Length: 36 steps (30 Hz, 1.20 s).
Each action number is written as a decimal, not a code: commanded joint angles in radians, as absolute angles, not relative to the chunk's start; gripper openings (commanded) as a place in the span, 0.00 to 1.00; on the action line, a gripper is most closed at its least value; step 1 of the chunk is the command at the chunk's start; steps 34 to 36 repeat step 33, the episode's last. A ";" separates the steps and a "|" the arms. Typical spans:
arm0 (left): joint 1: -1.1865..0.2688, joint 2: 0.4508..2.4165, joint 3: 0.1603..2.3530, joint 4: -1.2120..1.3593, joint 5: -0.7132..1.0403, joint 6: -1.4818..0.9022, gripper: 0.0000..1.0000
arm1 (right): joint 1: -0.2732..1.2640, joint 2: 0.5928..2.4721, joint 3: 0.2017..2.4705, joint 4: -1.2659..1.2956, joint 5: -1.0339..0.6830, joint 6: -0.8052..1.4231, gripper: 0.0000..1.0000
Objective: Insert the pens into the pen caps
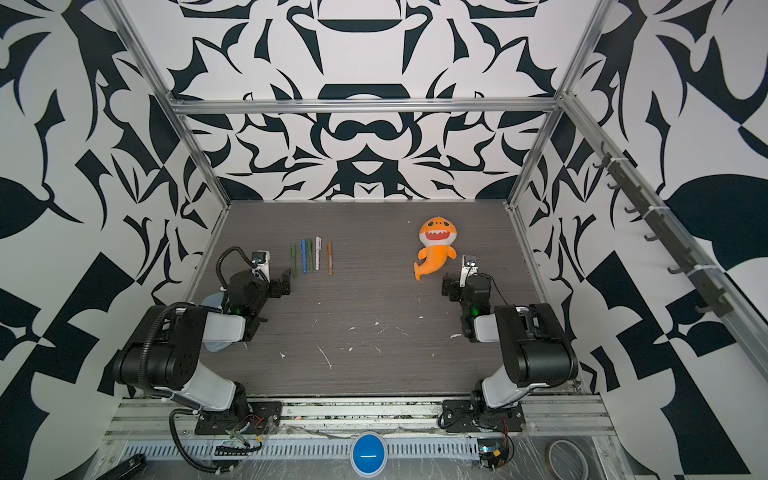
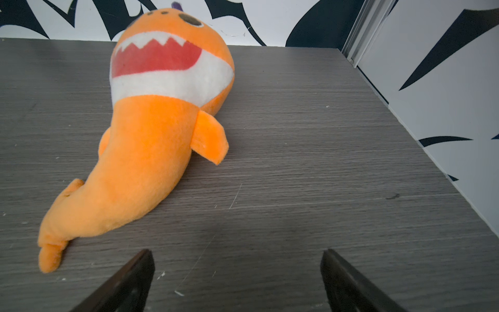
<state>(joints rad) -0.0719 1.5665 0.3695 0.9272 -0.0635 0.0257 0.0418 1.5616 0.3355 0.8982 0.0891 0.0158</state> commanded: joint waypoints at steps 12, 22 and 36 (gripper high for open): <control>-0.067 1.564 0.363 0.936 -0.057 0.022 0.99 | 0.046 1.557 0.353 0.916 0.080 0.024 1.00; -0.067 1.562 0.365 0.934 -0.058 0.023 0.99 | 0.047 1.556 0.353 0.916 0.080 0.024 1.00; -0.068 1.562 0.364 0.934 -0.058 0.024 0.99 | 0.049 1.553 0.351 0.912 0.077 0.018 1.00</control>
